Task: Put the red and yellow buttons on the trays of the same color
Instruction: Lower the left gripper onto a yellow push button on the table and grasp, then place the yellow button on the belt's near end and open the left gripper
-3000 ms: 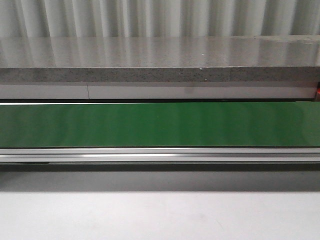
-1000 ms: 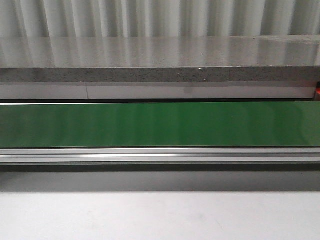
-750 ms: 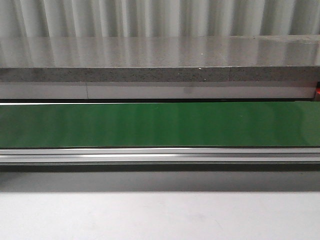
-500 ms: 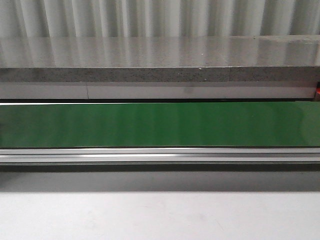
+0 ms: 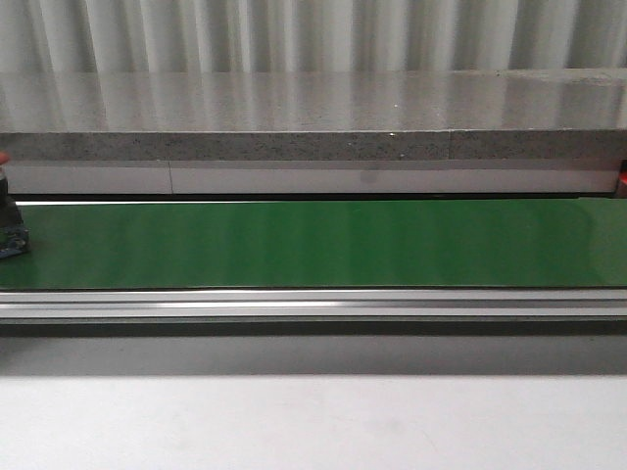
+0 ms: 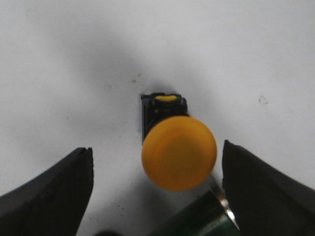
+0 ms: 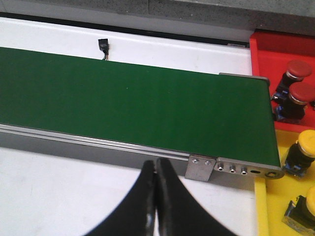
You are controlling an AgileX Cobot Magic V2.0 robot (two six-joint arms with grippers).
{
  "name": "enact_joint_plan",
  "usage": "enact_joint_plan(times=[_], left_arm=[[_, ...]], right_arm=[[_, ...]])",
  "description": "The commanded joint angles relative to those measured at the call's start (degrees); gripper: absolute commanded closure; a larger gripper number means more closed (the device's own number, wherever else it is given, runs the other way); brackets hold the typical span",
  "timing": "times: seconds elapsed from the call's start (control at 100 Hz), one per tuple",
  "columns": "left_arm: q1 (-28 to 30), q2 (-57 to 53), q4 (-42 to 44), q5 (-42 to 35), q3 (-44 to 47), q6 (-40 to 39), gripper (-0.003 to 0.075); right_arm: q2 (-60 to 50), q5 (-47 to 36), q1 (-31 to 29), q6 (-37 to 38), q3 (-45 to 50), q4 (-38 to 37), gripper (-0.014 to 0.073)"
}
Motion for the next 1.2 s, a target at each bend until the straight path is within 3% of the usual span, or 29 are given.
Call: enact_joint_plan(times=[0.0,0.26,0.45,0.59,1.08,1.19], left_arm=[[0.79,-1.57,-2.31,-2.71,-1.86,-0.79,0.0209],[0.88,0.01,-3.11,-4.67,-1.86,-0.79,0.0236],[0.88,0.01,-3.11,-4.67,-1.86,-0.79,0.0430],[0.88,-0.52,-3.11,-4.04,-1.86,-0.79,0.0518],[0.48,-9.59,2.83,4.95,-1.99,20.95,0.0532],[0.20,-12.14,3.09,4.83,-1.24,21.96,0.0532]], right_arm=[[0.45,-4.28,-0.04,-0.59,-1.51,0.03,0.0652],[0.45,-4.28,-0.04,-0.59,-1.51,0.03,0.0652],[0.45,-4.28,-0.04,-0.59,-1.51,0.03,0.0652],[0.45,-4.28,-0.04,-0.59,-1.51,0.03,0.0652],[0.45,-4.43,-0.04,-0.59,-1.51,0.03,0.0652],[0.45,-4.48,-0.04,-0.59,-1.51,0.03,0.0652]])
